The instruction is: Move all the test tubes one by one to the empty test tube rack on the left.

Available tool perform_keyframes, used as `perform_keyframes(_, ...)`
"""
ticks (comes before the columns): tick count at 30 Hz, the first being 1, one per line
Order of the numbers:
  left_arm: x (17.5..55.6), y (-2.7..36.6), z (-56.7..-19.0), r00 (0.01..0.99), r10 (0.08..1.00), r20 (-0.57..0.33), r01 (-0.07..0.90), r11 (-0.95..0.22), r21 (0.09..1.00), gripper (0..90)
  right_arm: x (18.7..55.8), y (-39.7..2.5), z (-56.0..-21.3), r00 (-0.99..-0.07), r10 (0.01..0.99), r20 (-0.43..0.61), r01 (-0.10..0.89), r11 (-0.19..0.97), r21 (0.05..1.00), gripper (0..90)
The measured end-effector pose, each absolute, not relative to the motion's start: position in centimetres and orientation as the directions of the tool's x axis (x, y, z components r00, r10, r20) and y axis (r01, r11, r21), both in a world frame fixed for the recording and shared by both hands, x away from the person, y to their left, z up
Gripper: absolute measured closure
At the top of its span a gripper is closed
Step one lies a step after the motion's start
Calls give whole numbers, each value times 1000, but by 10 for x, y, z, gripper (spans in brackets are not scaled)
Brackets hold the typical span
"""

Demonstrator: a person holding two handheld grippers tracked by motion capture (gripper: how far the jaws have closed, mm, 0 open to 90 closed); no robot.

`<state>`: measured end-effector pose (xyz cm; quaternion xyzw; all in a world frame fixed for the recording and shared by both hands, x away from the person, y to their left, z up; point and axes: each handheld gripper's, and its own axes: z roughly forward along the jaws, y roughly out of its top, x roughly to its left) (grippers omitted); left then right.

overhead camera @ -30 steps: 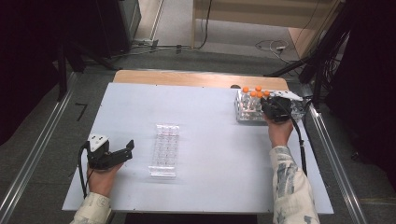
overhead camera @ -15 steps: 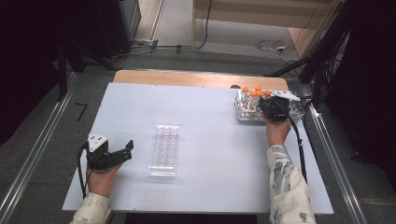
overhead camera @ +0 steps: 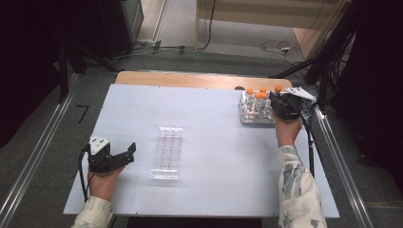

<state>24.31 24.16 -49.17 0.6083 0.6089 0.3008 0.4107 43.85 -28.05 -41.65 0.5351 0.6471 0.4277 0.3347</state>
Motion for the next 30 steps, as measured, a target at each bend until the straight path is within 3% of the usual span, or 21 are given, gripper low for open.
perform_keyframes(8,239,243,-484,46,991,-126,468,90,879,56,427,-286,-399,-212,977,23,380,61,923,716)
perform_keyframes(18,237,231,-470,86,991,-102,459,51,887,58,392,-276,-387,-310,951,-12,341,123,932,716)
perform_keyframes(22,239,223,-460,103,991,-85,448,30,894,58,379,-270,-393,-345,938,18,354,112,928,716)
perform_keyframes(30,253,206,-444,173,978,-114,433,29,901,66,364,-258,-399,-400,916,28,360,129,924,716)
